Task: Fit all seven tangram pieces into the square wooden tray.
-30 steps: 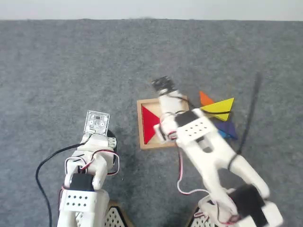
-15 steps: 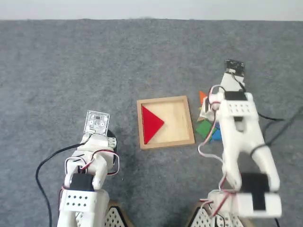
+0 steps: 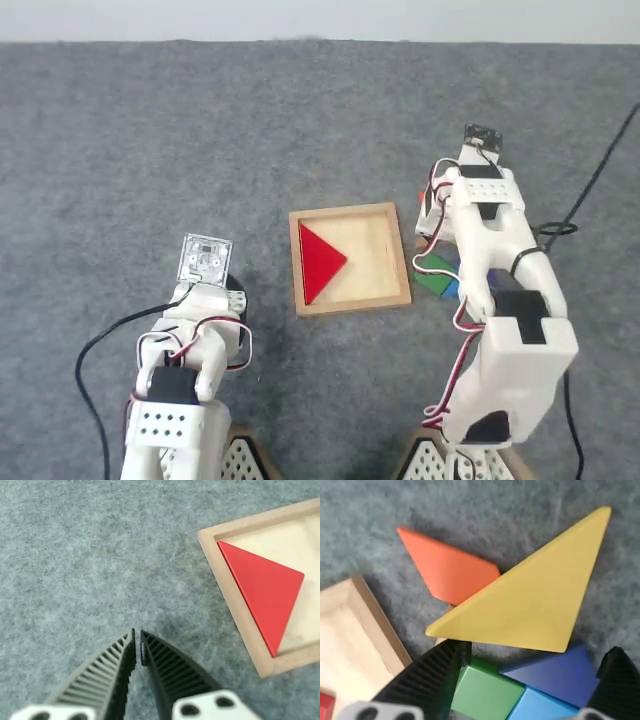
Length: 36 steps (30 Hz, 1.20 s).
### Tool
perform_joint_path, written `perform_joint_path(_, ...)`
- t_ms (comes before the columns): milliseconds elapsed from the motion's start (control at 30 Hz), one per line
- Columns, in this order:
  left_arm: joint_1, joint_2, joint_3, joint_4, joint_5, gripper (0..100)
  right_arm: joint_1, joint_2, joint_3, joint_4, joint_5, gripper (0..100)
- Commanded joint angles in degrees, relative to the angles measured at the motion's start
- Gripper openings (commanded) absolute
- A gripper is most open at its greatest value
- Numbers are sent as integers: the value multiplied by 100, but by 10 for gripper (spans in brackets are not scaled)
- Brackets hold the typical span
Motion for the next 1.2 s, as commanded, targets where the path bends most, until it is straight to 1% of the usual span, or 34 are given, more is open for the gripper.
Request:
perform_joint_path(0,-26,-70,-48,44,44,15,119,13,-255,48,176,406)
perform_joint_path(100,-26,-70,-48,44,44,15,110,-75,-316,66,1152,408)
perform_joint_path(200,-26,-70,-48,44,44,15,75,-198,-387,119,2593,408)
perform_joint_path(267,-26,-70,-48,44,44,15,101,-277,-492,391,3666,409)
perform_joint_path(400,-26,-70,-48,44,44,15,277,-470,-677,831,5327,411)
perform_joint_path(500,-26,-70,-48,44,44,15,347,-505,-932,1376,6787,442)
perform_joint_path(567,-26,-70,-48,44,44,15,356,-435,-1090,1587,7446,459)
perform_joint_path(700,-26,-70,-48,44,44,15,356,-92,-1503,1596,7859,465)
perform_joint_path(867,-26,-70,-48,44,44,15,382,743,-2127,1666,8352,465)
perform_joint_path(1033,-26,-70,-48,44,44,15,690,1226,-2391,1745,8993,464)
perform_joint_path(1167,-26,-70,-48,44,44,15,954,1420,-2681,1877,9231,462)
